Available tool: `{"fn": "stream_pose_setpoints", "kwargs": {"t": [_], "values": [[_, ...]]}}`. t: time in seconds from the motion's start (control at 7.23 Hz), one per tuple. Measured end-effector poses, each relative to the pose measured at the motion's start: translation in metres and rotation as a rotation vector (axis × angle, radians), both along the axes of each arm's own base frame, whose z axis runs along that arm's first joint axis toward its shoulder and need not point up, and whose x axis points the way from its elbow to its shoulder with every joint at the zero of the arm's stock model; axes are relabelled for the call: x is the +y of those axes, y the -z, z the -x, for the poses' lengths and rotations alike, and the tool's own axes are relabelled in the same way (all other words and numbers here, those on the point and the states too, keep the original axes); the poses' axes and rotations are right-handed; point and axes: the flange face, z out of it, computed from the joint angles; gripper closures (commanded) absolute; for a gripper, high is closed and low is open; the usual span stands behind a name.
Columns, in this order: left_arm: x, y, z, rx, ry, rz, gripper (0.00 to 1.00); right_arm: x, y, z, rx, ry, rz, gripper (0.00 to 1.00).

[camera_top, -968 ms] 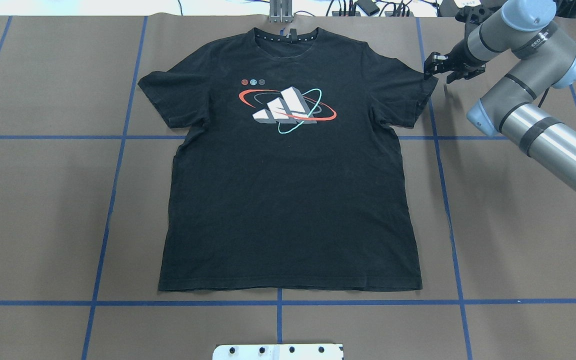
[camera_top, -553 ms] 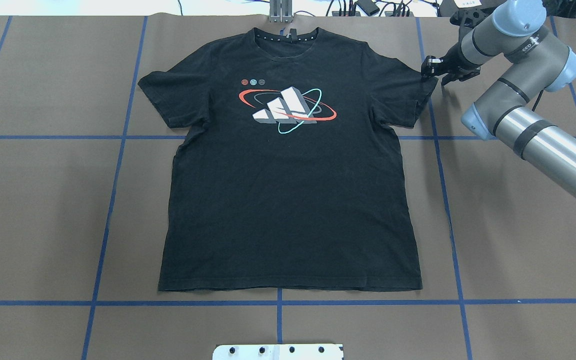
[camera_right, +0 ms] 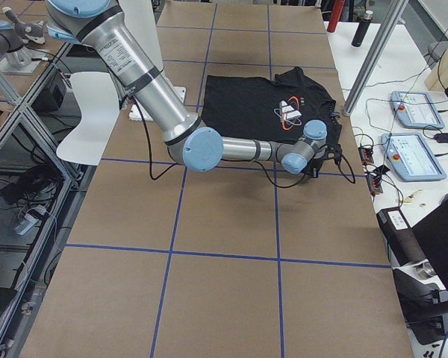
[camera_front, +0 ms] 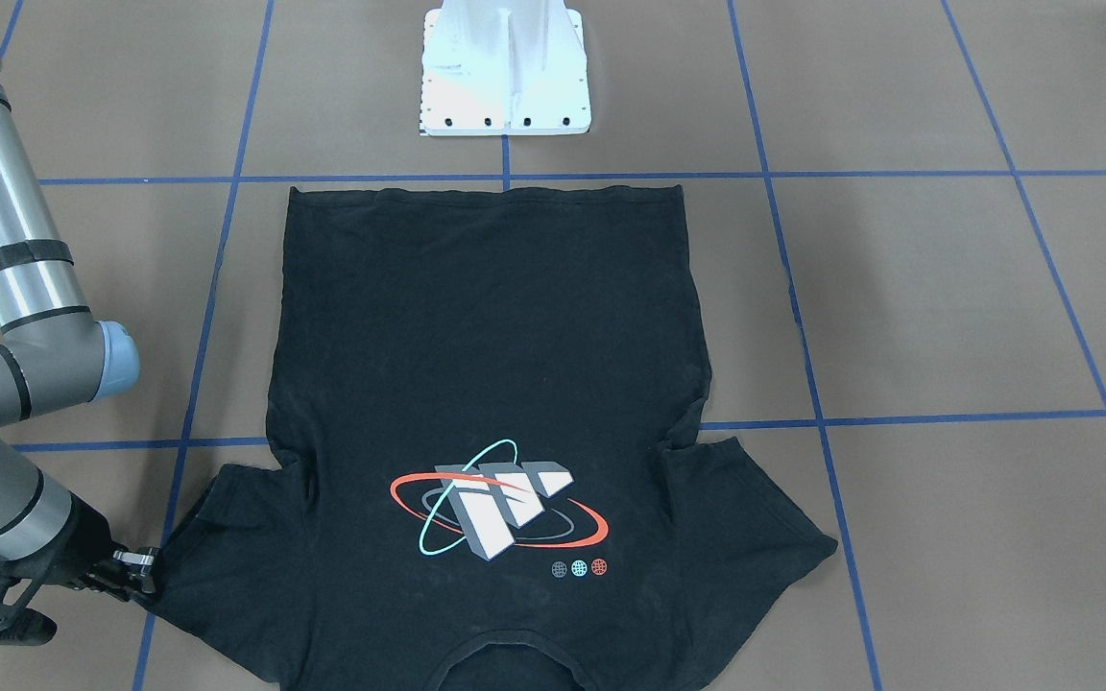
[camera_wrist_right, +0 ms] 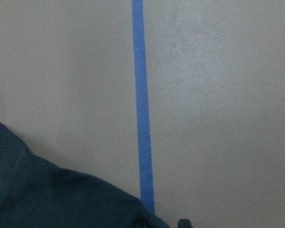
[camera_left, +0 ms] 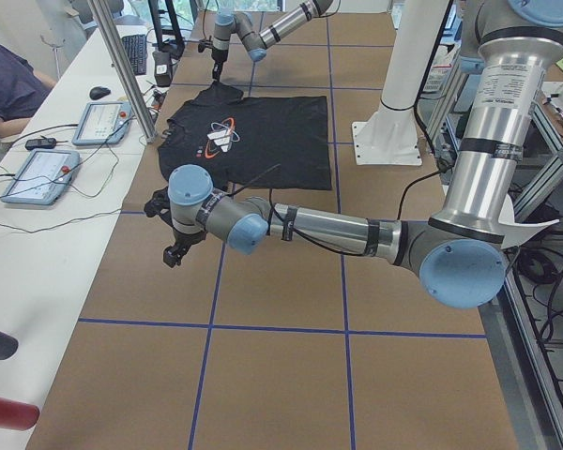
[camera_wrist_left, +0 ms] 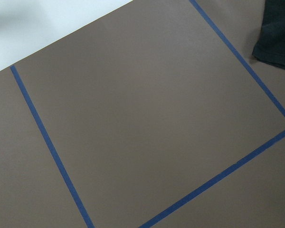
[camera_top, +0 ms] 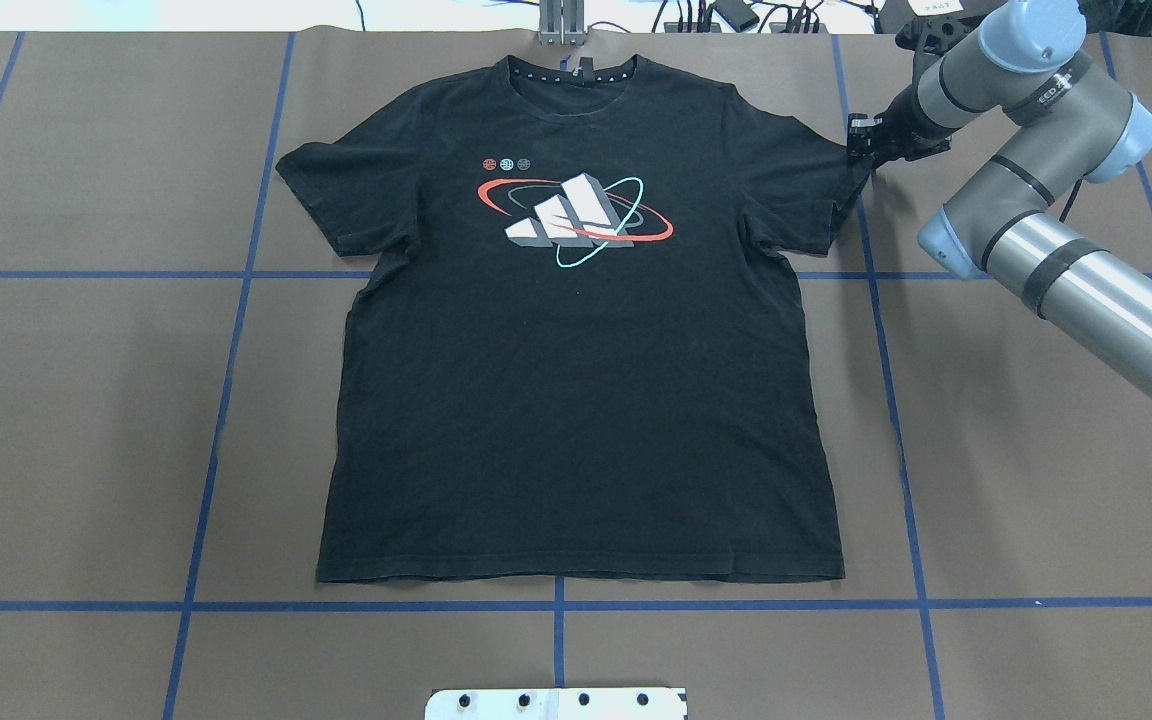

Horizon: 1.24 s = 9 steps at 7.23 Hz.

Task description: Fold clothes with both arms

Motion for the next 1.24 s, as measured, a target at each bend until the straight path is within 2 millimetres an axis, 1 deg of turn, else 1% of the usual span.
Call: {"fn": "stream_pose_setpoints", "kwargs": {"t": [0.28,0.41,0.55,0.69,0.83,0.97,1.11,1.24], "values": [[0.000,-0.001,0.000,0.000,0.000,0.001,0.00,-0.002,0.005,-0.002,-0.006,-0.004,-0.006,1.00],[0.000,-0.001,0.000,-0.001,0.000,0.002,0.00,-0.003,0.013,-0.004,-0.016,-0.014,-0.010,1.00],[0.001,-0.001,0.000,-0.001,0.001,0.003,0.00,-0.005,0.029,-0.003,-0.036,-0.033,-0.005,1.00],[0.001,-0.002,0.000,-0.001,0.001,0.004,0.00,-0.008,0.055,0.008,-0.054,-0.050,0.012,1.00],[0.001,-0.002,0.000,-0.001,0.000,0.004,0.00,-0.014,0.089,0.030,-0.050,-0.062,0.036,1.00],[0.001,-0.003,0.000,-0.001,0.000,0.004,0.00,-0.018,0.128,0.057,-0.028,-0.090,0.063,1.00],[0.001,-0.003,0.000,-0.001,0.000,0.005,0.00,-0.019,0.161,0.080,-0.012,-0.121,0.081,1.00],[0.001,-0.003,0.000,-0.001,0.000,0.006,0.00,-0.018,0.185,0.097,-0.012,-0.138,0.092,1.00]]}}
